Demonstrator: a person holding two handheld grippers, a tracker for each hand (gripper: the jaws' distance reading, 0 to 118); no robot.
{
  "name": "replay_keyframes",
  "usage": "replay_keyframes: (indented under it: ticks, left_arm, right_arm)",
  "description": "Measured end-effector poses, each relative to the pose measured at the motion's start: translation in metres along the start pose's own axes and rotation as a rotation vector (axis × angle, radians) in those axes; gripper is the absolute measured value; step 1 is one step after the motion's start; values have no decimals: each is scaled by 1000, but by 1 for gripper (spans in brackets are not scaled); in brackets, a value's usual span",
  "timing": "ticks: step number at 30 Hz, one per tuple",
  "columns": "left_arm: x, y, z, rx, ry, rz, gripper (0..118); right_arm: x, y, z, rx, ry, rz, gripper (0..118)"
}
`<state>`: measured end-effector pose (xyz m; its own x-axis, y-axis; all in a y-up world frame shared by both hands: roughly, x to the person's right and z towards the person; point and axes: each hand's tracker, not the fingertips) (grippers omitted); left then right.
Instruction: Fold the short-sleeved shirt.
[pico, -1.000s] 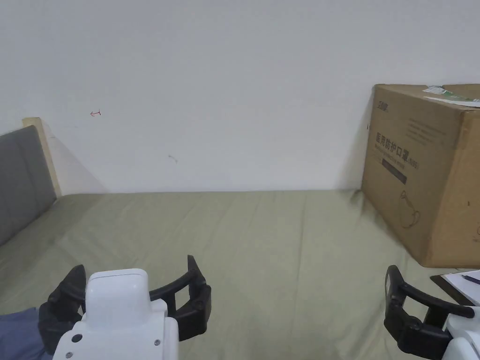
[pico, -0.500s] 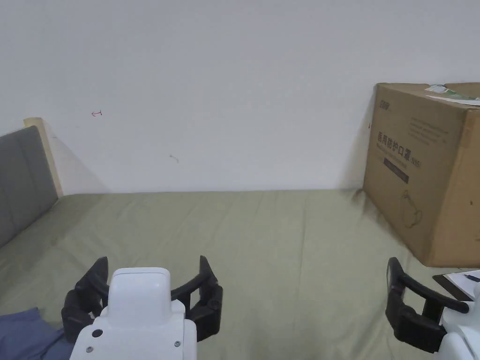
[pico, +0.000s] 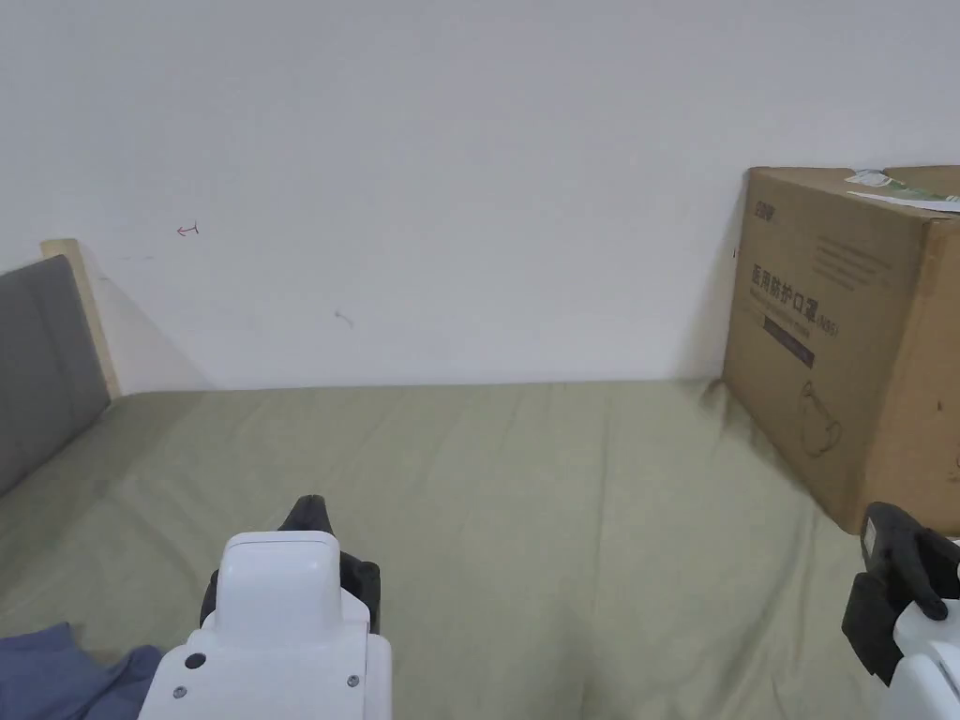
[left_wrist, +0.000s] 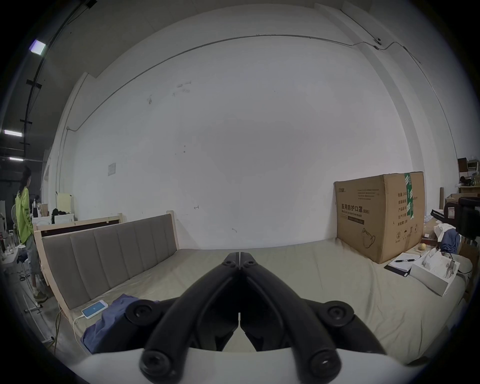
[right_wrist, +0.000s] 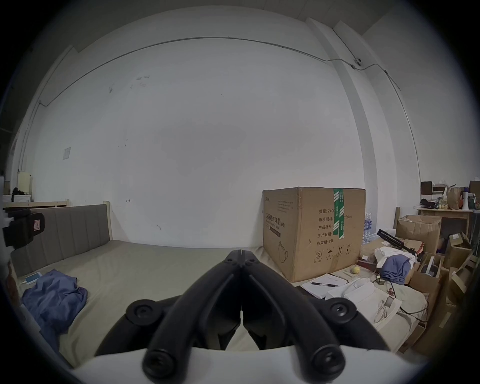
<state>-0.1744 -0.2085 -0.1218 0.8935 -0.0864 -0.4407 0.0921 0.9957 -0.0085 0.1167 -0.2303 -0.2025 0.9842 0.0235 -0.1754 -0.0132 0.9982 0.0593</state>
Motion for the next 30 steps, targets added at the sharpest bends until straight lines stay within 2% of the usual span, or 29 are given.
replay_keyframes:
  ticks: [23, 27, 30]
  left_arm:
    - [8, -9, -4, -20, -13, 11, 0]
    - [-3, -15, -3, -34, -10, 11, 0]
    - [-28, -17, 2, -50, 38, 7, 0]
  right_arm:
    - [-1, 3, 6, -24, -7, 31, 0]
    - [-11, 3, 5, -32, -3, 32, 0]
    - [-35, 2, 0, -42, 38, 33, 0]
